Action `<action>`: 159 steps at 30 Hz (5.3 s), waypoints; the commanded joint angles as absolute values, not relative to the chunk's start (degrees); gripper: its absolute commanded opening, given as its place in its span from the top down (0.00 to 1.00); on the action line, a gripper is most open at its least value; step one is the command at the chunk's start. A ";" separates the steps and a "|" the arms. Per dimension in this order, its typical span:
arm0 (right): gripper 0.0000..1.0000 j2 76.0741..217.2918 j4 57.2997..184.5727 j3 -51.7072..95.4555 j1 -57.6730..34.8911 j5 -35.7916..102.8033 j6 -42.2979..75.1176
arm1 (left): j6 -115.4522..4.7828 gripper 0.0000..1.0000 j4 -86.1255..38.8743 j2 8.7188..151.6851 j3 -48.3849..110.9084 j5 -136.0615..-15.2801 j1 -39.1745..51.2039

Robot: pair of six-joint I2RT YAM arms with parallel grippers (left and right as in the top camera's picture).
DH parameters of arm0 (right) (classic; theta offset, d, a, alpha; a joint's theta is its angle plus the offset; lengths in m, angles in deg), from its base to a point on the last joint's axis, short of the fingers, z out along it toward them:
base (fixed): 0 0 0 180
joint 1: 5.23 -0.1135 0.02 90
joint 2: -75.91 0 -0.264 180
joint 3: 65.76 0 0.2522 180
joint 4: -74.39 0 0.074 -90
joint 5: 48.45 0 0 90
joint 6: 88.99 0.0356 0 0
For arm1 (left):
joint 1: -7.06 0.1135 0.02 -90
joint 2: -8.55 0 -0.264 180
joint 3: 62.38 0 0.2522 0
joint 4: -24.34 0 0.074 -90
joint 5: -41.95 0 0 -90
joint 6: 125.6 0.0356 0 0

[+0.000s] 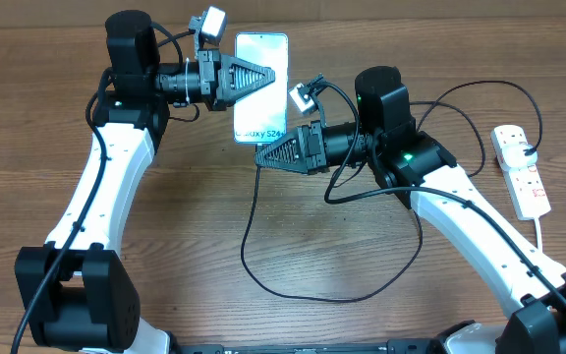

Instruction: Plug charger to phone and switch on socket

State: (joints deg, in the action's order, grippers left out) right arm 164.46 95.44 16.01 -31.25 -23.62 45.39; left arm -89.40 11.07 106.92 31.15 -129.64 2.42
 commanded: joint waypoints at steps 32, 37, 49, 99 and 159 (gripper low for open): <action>0.11 163.57 91.68 18.13 -27.18 -25.96 44.04 | -86.34 0.96 9.96 106.16 29.62 -137.88 -1.36; 0.43 163.57 91.70 18.13 -27.99 -22.92 44.06 | -86.34 0.96 9.96 106.16 29.62 -137.90 -1.41; 0.96 163.57 91.68 18.13 -27.99 -22.11 44.06 | -86.34 0.96 9.98 106.16 29.62 -137.31 -1.97; 0.96 182.80 126.19 18.13 -27.99 6.98 26.01 | -49.29 0.00 -38.87 106.70 29.58 -51.91 2.99; 0.45 191.98 109.01 18.13 -28.10 19.66 26.66 | -49.29 0.00 -38.83 106.70 29.58 -51.93 2.94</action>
